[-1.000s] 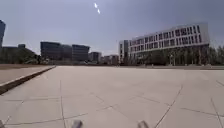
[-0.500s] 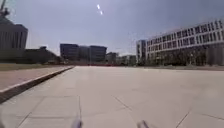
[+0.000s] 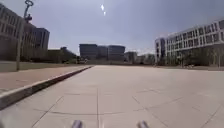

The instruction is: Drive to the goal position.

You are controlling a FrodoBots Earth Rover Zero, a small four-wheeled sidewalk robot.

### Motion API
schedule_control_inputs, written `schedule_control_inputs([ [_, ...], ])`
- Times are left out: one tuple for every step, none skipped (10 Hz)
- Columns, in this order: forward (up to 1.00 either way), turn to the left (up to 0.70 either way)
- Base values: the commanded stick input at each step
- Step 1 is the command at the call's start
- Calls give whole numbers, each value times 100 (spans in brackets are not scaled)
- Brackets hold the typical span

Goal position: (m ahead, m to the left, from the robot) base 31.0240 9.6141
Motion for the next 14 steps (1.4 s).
schedule_control_inputs([
  [0,0],
  [0,0],
  [0,0],
  [0,0],
  [0,0],
  [0,0],
  [60,0],
  [85,0],
  [85,0],
  [85,0],
  [85,0],
  [85,0],
  [85,0],
  [85,0],
])
